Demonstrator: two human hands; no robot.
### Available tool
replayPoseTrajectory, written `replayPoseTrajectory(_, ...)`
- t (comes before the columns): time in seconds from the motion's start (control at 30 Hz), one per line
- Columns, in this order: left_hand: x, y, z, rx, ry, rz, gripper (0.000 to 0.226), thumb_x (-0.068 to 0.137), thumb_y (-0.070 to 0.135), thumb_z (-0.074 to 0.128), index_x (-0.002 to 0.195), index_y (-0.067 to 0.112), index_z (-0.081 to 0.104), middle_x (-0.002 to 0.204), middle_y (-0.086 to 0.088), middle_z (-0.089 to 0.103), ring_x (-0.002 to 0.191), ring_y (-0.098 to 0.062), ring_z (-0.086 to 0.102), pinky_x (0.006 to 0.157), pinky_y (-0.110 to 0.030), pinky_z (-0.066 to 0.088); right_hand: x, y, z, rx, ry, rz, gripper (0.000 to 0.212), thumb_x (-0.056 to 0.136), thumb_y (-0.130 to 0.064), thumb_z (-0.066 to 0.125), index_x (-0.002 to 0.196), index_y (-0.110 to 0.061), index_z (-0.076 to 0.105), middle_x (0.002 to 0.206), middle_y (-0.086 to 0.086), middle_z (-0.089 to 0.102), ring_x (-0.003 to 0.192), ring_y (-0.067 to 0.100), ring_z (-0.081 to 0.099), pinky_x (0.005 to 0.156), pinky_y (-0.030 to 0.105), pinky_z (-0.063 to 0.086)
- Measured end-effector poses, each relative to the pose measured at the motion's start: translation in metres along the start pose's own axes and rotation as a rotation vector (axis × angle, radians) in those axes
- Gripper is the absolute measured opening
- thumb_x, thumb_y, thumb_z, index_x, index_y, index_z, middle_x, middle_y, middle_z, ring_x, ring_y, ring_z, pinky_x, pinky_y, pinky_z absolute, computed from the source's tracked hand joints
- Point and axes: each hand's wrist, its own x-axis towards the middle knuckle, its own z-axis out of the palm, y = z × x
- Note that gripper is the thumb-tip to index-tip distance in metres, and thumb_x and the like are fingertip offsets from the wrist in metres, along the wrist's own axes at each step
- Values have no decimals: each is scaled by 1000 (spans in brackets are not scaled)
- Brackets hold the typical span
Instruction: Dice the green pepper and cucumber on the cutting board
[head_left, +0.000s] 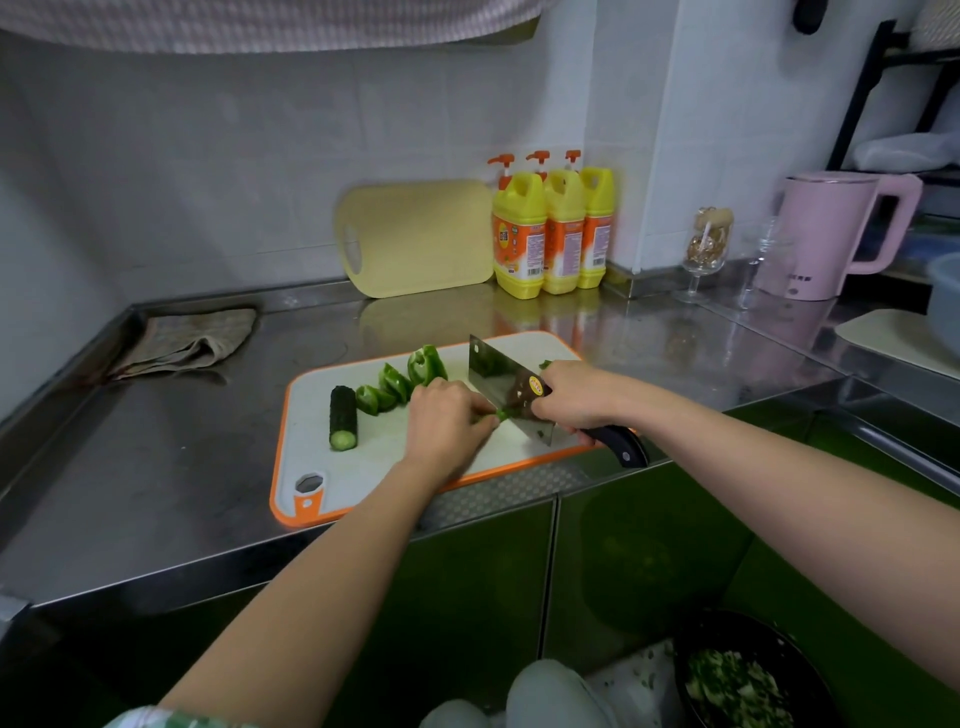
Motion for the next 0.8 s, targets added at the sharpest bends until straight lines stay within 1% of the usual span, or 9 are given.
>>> replayPoseTrajectory(0.1,-1,-1,1,-32,13,-3,18,87,40,66,99,31,76,95,1,69,93,-24,53,77,-36,31,3,0,0,17,-20,22,17,90,-5,42,74,-5,47,57,12,53,34,19,49,33,17,36)
replayPoseTrajectory(0.17,-1,-1,2,-47,6,-1,19,87,40,66,102,33,75,96,2,69,95,-23,52,78,-35,29,6,-1,3,3,-19,37,13,89,-6,42,78,-4,48,58,13,54,36,21,51,34,18,38)
replayPoseTrajectory(0.23,-1,-2,2,-40,-9,9,21,88,41,64,105,34,74,98,2,68,97,-22,52,79,-35,28,9,-4,10,-20,13,37,12,89,-7,44,79,-4,49,59,13,55,41,24,53,36,20,39)
replayPoseTrajectory(0.33,-3,-2,2,-6,-23,32,23,91,42,60,109,35,72,101,3,66,100,-21,51,79,-35,27,13,-5,19,2,97,26,14,91,-10,44,78,-7,49,59,12,55,44,24,56,40,23,41)
replayPoseTrajectory(0.47,-5,-2,2,-14,-29,25,26,90,40,59,110,31,72,101,2,66,102,-22,51,82,-35,29,12,-2,16,69,153,8,19,93,-11,43,74,-10,45,65,15,59,40,22,58,34,16,36)
replayPoseTrajectory(0.57,-5,-2,2,-75,2,-7,19,85,37,65,99,27,72,92,3,68,96,-21,54,83,-35,31,8,-3,4,68,95,13,17,92,-10,42,76,-8,46,70,20,62,40,22,56,33,16,36)
replayPoseTrajectory(0.67,-5,-2,2,-121,18,-32,11,82,37,71,86,27,73,84,5,68,90,-20,54,80,-34,31,6,-7,2,18,29,38,15,87,-7,42,78,-2,52,68,21,62,42,25,56,34,18,38)
replayPoseTrajectory(0.73,-6,-2,1,-135,25,-31,10,82,37,72,86,28,75,84,4,69,90,-20,54,79,-34,31,7,-8,7,-17,9,55,16,86,-5,42,76,0,53,65,20,61,40,25,55,33,17,37)
replayPoseTrajectory(0.8,-5,-2,1,-147,33,-31,10,82,36,73,87,28,76,86,3,70,90,-21,55,79,-34,30,9,-6,11,-16,13,62,16,85,-6,42,77,0,55,64,20,62,41,26,55,35,19,39)
